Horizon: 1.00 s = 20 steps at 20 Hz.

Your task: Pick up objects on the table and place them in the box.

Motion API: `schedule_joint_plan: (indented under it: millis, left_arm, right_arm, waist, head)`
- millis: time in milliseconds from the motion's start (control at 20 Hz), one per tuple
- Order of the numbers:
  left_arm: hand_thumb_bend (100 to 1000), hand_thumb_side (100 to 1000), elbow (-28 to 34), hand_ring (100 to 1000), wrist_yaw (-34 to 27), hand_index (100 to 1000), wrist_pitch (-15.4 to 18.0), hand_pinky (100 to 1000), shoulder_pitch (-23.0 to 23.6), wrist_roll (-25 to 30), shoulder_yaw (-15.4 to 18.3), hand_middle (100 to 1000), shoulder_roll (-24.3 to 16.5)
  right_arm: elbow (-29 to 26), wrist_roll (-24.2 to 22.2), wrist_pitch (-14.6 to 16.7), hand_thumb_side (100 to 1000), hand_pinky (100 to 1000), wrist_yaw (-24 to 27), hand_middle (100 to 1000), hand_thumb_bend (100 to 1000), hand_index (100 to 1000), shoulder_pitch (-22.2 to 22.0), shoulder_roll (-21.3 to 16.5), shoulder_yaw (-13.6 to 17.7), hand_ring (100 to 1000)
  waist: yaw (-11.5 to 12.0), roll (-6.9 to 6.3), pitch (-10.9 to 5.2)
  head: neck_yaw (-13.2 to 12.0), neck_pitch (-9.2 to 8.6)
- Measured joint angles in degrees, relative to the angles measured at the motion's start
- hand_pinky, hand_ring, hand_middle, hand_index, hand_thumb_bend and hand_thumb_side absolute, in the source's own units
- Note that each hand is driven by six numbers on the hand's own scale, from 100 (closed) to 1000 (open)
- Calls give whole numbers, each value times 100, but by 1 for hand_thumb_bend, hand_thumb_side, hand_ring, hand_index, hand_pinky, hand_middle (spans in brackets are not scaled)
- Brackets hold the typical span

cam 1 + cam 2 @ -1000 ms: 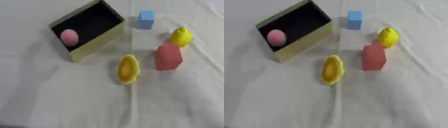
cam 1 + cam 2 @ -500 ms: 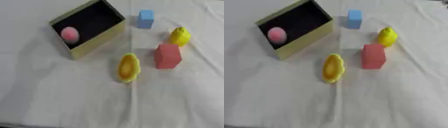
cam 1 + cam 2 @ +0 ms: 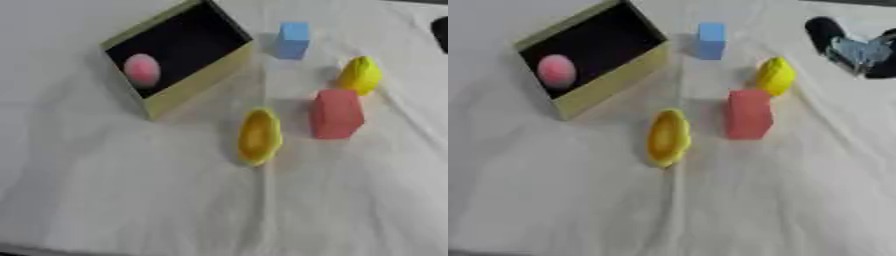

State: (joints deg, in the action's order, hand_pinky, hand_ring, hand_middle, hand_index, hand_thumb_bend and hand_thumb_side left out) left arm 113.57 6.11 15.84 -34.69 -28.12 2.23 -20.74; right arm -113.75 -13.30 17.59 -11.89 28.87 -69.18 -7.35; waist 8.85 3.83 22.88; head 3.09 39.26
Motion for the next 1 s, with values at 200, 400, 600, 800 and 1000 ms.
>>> schedule_joint_plan:
  millis: [200, 400, 600, 800, 1000]
  left_arm:
    - [549, 513, 0, 760, 0, 809, -4, 695, 29, 5, -28, 646, -2]
    - [550, 512, 0, 760, 0, 809, -14, 695, 39, 17, -31, 646, -45]
    - [552, 508, 0, 760, -1, 810, -13, 697, 32, 24, -51, 648, -45]
    - [551, 510, 0, 761, -7, 809, -10, 696, -17, 22, -59, 647, -45]
    - [547, 514, 0, 762, -27, 809, -21, 695, -13, 33, -62, 645, -52]
  right_arm:
    - [-2, -369, 5, 638, 857, 4, 846, 228, 877, 134, -133, -197, 869]
    - [-6, -742, -18, 589, 858, 30, 849, 272, 880, 290, -186, -380, 874]
    - [-11, -971, -69, 555, 865, 49, 850, 304, 882, 401, -187, -529, 878]
    - [-12, -1100, -181, 539, 869, 52, 853, 326, 883, 448, -184, -620, 881]
    - [-12, -1192, -337, 532, 872, 4, 863, 344, 893, 528, -175, -755, 889]
  waist:
    - [16, 13, 0]
    - [27, 21, 0]
    - [29, 10, 0]
    - [17, -57, 0]
    - [6, -134, 2]
  head:
    - [7, 0]
    - [26, 1]
    - [54, 1]
    - [61, 0]
    - [82, -1]
